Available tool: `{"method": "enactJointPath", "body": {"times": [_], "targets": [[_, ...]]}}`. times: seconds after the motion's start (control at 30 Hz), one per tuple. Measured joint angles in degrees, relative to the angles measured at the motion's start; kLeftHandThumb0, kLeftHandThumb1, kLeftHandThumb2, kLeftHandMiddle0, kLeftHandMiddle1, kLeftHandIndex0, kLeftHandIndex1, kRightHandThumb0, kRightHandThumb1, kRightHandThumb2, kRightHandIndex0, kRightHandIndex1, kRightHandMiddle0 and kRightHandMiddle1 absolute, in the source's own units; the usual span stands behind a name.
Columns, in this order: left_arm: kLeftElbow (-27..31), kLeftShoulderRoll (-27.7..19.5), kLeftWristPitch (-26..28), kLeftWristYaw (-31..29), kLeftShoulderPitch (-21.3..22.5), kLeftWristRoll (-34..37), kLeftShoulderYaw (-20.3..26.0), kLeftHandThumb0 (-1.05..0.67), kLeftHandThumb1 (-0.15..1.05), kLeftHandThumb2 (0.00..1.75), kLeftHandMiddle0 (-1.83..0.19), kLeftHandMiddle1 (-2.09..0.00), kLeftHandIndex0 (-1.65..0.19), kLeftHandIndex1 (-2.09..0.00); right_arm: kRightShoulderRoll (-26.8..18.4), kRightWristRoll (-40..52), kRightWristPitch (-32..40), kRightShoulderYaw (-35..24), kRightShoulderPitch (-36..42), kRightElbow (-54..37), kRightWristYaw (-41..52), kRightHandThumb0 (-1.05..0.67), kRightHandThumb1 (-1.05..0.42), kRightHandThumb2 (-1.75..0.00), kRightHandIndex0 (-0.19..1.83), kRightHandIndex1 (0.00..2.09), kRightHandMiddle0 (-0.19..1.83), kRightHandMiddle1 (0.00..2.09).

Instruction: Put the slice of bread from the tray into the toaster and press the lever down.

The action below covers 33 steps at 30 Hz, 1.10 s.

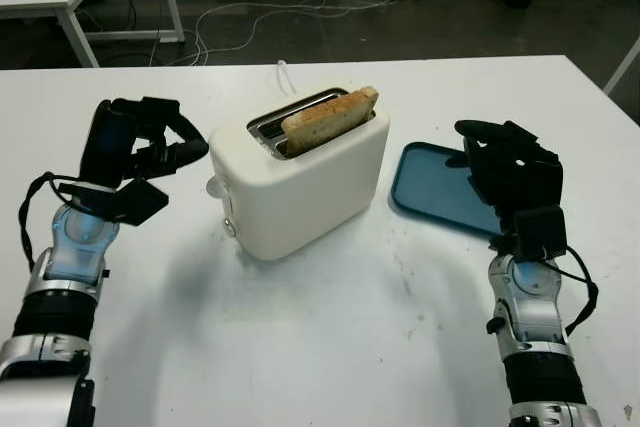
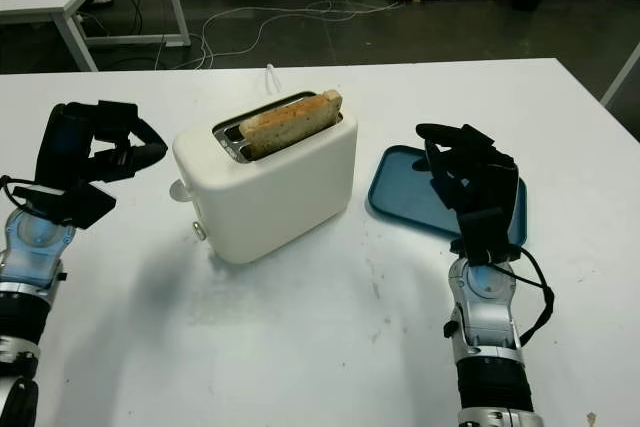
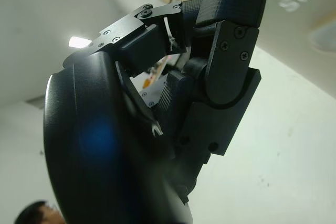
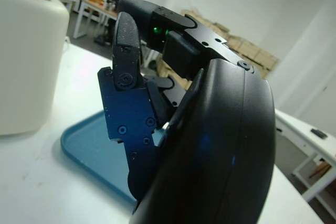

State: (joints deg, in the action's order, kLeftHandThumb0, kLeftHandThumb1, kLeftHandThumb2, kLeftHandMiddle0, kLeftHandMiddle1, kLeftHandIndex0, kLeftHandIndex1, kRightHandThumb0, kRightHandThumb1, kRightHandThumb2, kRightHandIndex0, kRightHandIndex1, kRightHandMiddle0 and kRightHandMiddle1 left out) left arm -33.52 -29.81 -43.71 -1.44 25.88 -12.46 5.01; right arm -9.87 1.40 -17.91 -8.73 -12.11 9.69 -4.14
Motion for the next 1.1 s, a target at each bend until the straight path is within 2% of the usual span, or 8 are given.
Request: {"method": "enactJointPath", "body": {"times": [0.17, 0.4, 0.5, 0.63, 0.73, 1.1], "targets": [[0.14, -2.05, -0.51, -3.57, -0.04, 0.03, -0.71, -1.05, 0.92, 0.19, -1.23, -1.42, -1.2, -0.74, -2.12, 0.14, 3.66, 0.14, -0.09, -1.63, 4.42, -0.43, -0.92, -0.26, 0.9, 1.36, 0.99, 0.57], [1.88, -3.31, -0.52, -7.98, -0.55, 0.37, -1.1, -1.05, 0.92, 0.17, -1.25, -1.32, -1.26, -0.5, -5.65, -0.57, 6.51, 0.27, -1.88, -1.24, 7.91, -0.45, -0.92, -0.25, 0.96, 1.35, 1.05, 0.54], [2.57, -3.92, -0.59, -9.12, -0.81, 0.34, -1.26, -1.05, 0.92, 0.18, -1.24, -1.43, -1.25, -0.35, -6.27, -2.67, 6.24, 0.77, -2.75, 0.12, 7.86, -0.47, -0.92, -0.25, 0.95, 1.34, 1.06, 0.53], [3.08, -5.55, -2.59, -9.54, -1.0, -0.73, -1.95, -1.05, 0.92, 0.3, -1.16, -1.62, -1.17, -0.25, -6.29, -3.64, 5.88, 0.85, -2.82, 0.8, 7.84, -0.47, -0.92, -0.26, 0.94, 1.35, 1.06, 0.53], [4.2, -6.98, -3.88, -9.54, -1.23, -2.85, -2.47, -1.05, 0.92, 0.36, -1.12, -1.73, -1.13, -0.25, -6.29, -4.59, 5.21, 0.87, -2.92, 1.36, 7.79, -0.46, -0.92, -0.26, 0.93, 1.34, 1.05, 0.53], [5.7, -9.14, -6.78, -9.46, -1.54, -6.73, -4.03, -1.05, 0.92, 0.45, -1.13, -1.75, -1.08, -0.3, -6.27, -5.09, 3.47, 0.87, -3.56, 2.86, 7.68, -0.45, -0.92, -0.27, 0.92, 1.36, 1.03, 0.53]]}}
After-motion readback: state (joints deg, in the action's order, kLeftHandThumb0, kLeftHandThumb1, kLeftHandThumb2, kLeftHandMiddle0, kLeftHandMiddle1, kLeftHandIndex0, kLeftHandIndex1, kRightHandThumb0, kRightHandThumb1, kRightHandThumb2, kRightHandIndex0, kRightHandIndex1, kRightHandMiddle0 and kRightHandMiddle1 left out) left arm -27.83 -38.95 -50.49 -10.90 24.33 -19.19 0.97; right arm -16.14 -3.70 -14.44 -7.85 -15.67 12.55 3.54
